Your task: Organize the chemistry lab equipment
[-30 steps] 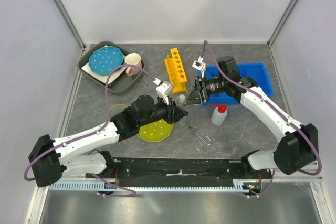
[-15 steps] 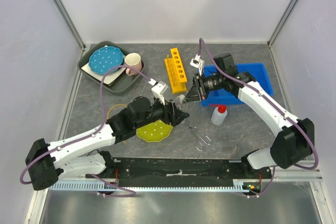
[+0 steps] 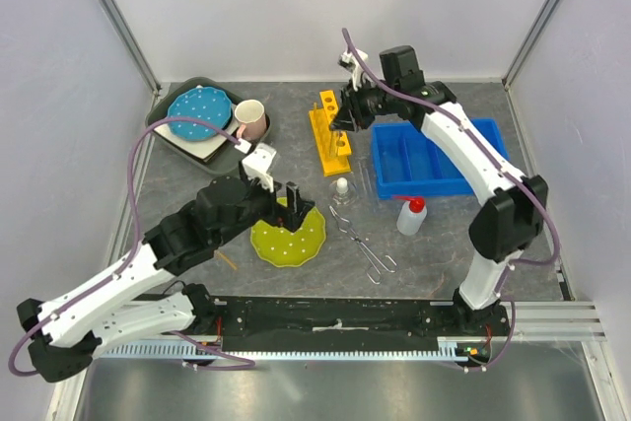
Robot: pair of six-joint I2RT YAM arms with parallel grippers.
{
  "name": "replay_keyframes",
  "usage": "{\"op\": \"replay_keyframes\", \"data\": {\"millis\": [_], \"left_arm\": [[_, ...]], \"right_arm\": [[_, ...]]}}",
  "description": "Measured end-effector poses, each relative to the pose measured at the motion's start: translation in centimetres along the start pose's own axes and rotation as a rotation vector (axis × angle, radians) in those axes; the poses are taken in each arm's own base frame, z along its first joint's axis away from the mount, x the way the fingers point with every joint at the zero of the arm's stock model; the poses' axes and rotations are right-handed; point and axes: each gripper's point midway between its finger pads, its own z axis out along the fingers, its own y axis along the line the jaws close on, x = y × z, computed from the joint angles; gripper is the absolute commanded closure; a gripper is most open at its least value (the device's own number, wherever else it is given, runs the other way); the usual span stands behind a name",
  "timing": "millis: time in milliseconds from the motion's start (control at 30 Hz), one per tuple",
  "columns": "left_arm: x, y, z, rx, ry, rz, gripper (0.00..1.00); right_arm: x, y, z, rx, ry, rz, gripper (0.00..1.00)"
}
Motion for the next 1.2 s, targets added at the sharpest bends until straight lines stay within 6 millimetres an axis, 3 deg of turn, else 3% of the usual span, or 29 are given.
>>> {"op": "replay_keyframes", "data": {"millis": [100,200,367,433,767,1200], "left_arm": [[0.7,1.9,-0.9,-0.075,0.019,0.063,0.03],[2.8,3.7,-1.0,-0.142,0.075,0.119,0.03],[7.0,6.2,-0.4,-0.230,0.197,0.199,0.04],[7.8,6.8,-0.2,-0.252,0.231,0.223,0.04],[7.4,8.5,-0.4,-0.341,0.222,0.245,0.04],[7.4,8.8,-0.5,-0.357,0.220,0.246,0.04]], "right_arm": [[-1.6,-3.2,2.1,0.079,-0.018,-0.040,0.77],[-2.7,-5.9,4.1,0.147,-0.029,-0.067,0.77],[-5.1,-8.8,7.2,0.229,-0.068,-0.136,0.76],[-5.9,-9.5,8.2,0.261,-0.080,-0.170,0.76],[-6.5,-11.4,11.6,0.354,-0.114,-0.246,0.75],[-5.5,-15.0,13.4,0.438,-0.106,-0.272,0.74]]}}
